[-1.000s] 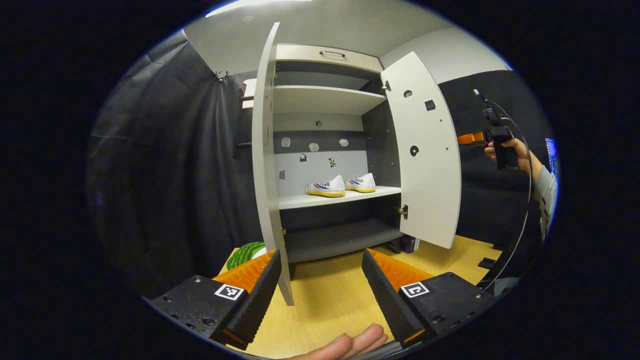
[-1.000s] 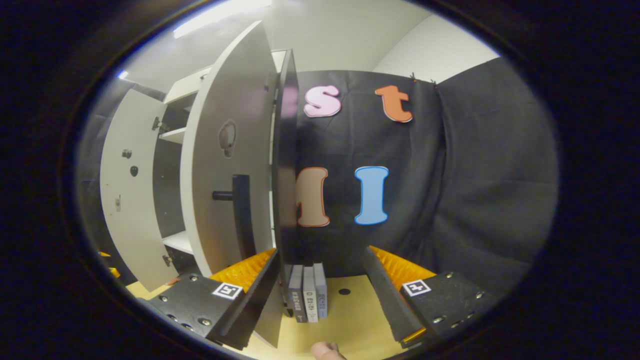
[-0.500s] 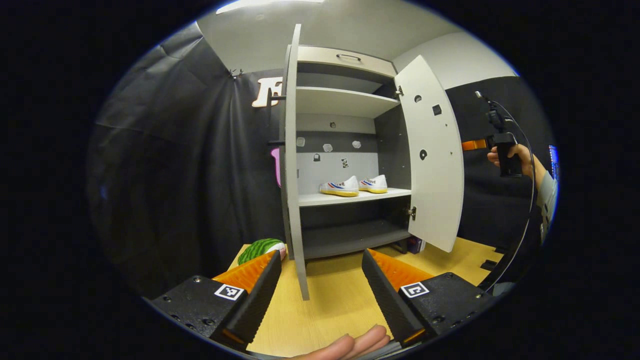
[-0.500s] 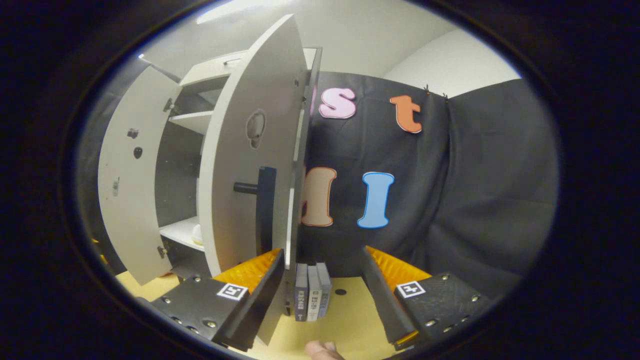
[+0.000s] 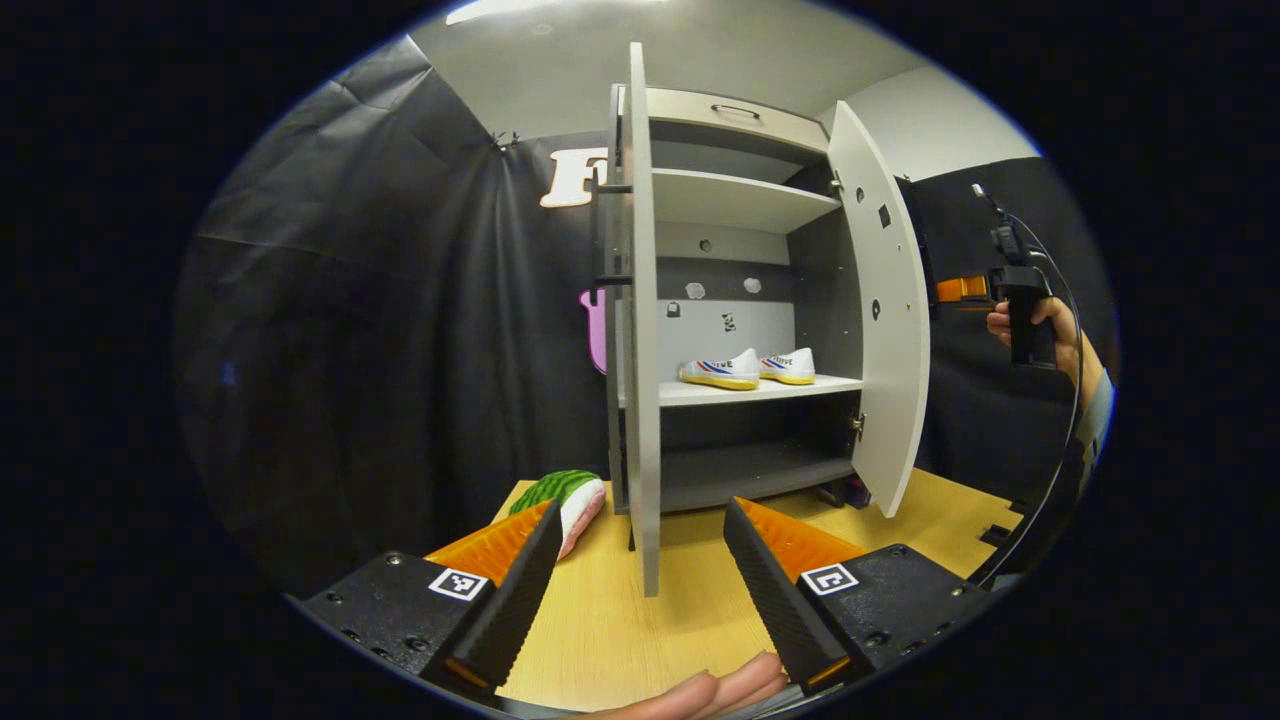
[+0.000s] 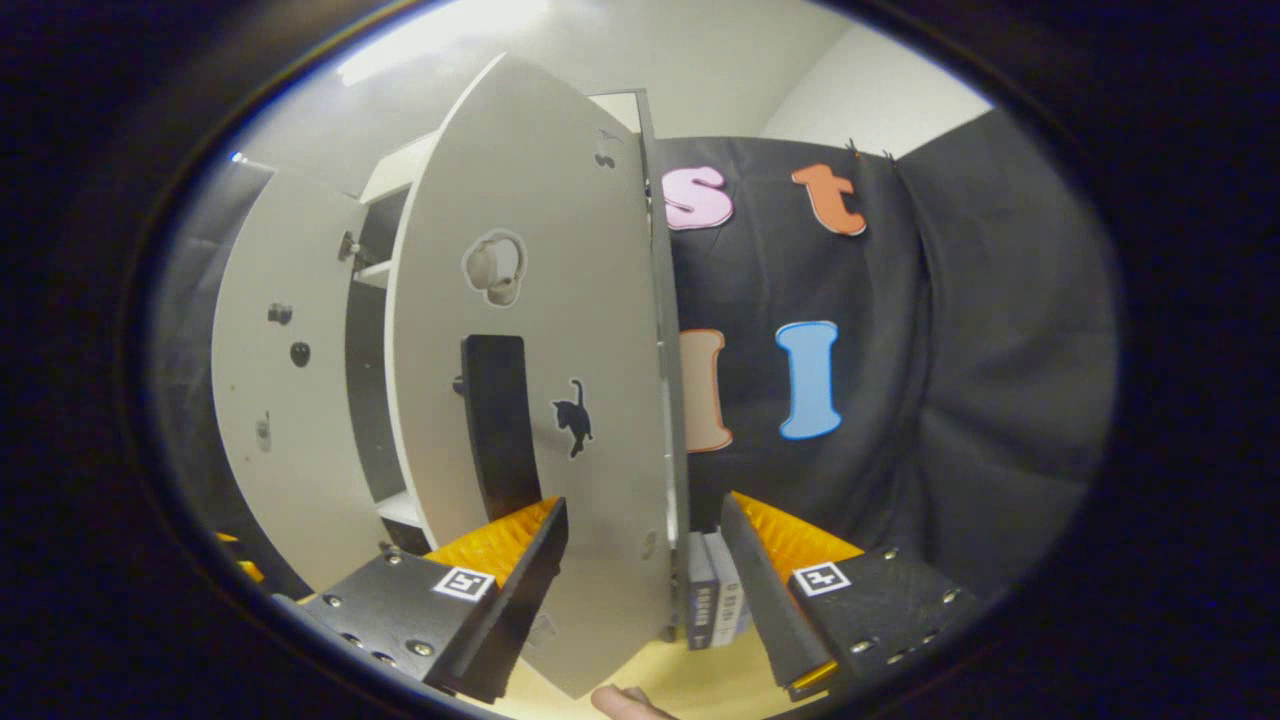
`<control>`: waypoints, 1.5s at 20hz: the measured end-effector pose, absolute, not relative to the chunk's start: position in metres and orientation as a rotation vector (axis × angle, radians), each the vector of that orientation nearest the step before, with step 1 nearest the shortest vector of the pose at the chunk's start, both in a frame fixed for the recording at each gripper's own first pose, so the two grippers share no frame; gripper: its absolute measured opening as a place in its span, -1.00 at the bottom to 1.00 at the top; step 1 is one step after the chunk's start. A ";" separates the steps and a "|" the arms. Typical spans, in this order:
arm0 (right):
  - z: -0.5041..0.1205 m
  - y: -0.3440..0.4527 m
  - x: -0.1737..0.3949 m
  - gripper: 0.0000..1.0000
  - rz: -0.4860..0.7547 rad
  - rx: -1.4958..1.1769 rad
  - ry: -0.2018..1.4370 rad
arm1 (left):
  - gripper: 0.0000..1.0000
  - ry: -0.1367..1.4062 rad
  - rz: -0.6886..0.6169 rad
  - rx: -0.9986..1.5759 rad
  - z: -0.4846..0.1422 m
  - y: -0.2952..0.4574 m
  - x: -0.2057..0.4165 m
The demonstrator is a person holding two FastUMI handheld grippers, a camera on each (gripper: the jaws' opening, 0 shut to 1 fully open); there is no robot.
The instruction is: Grab one shoe with the right hand and put it into the shoe cabinet, grab the other shoe with the left hand and put it into the shoe cabinet; then close the right door with the right hand and the left door with the left hand.
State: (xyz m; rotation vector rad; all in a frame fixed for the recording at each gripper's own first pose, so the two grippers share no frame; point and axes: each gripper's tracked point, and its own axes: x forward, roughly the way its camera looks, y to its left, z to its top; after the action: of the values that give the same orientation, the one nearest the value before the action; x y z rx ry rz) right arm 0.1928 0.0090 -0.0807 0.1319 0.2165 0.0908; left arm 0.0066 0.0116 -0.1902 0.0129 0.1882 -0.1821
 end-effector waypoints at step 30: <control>-0.092 0.098 0.012 0.94 0.270 0.087 0.171 | 0.83 0.177 -0.038 -0.110 -0.080 0.137 0.168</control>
State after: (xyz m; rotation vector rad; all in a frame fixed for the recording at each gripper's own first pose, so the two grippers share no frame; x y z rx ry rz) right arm 0.0122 0.0977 -0.0925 0.0871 0.1708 0.2704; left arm 0.1683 0.1368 -0.0804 -0.1099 0.1774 -0.0378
